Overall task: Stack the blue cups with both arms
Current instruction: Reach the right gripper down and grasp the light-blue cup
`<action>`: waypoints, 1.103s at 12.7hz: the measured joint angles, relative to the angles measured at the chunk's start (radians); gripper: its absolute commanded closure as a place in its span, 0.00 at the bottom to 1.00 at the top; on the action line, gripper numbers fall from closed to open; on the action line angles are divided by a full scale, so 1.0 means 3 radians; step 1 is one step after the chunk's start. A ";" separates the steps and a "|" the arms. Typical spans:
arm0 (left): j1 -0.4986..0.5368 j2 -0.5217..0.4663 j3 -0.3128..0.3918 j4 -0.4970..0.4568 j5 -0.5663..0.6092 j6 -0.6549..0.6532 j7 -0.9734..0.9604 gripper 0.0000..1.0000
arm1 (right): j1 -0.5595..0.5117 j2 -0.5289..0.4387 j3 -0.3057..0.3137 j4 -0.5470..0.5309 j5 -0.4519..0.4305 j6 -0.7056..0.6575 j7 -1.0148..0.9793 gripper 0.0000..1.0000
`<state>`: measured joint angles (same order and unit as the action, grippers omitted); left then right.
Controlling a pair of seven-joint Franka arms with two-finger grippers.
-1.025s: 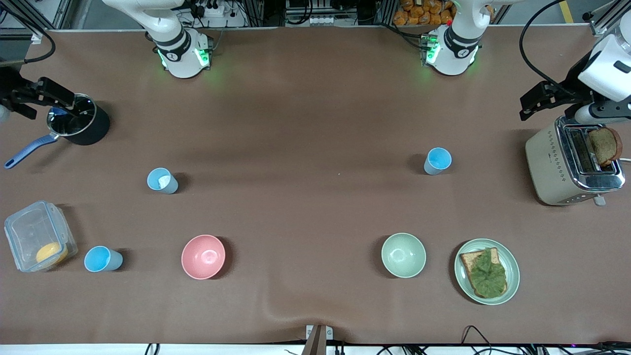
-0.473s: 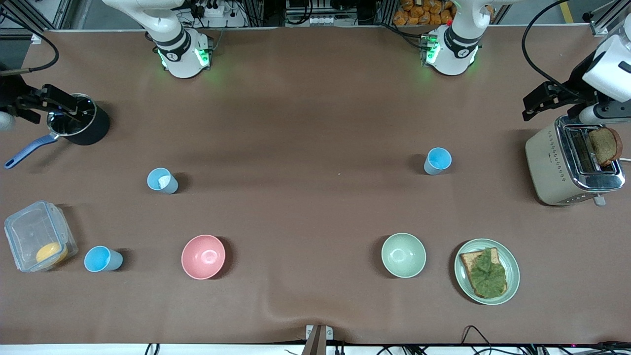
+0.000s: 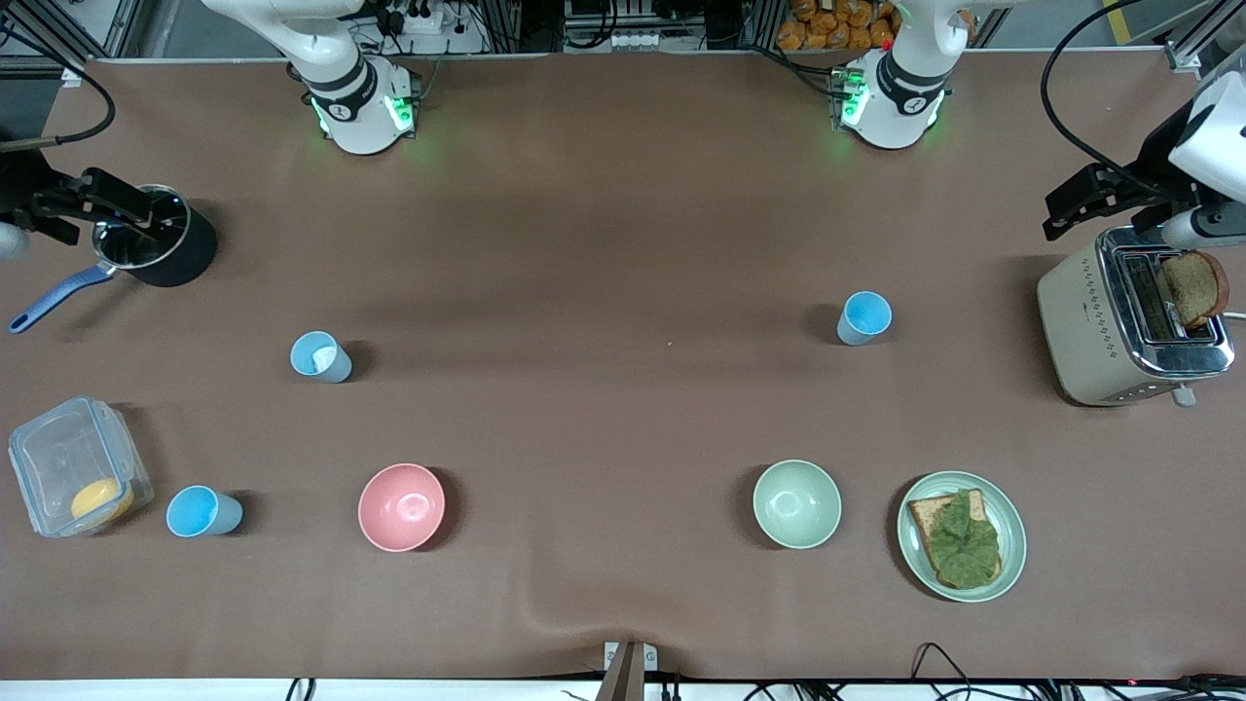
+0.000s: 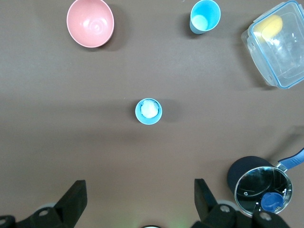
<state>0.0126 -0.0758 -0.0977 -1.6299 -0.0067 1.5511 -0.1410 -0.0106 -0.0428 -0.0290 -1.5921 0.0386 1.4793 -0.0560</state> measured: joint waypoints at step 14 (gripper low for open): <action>0.0000 0.0009 -0.0017 -0.0003 0.0000 -0.0015 -0.0062 0.00 | -0.0067 0.0688 -0.0023 -0.1651 -0.0016 0.2120 -0.0033 0.11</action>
<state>0.0128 -0.0731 -0.1028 -1.6309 -0.0067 1.5465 -0.1595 -0.0306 0.1637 -0.0359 -2.0875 0.0339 2.1152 -0.0660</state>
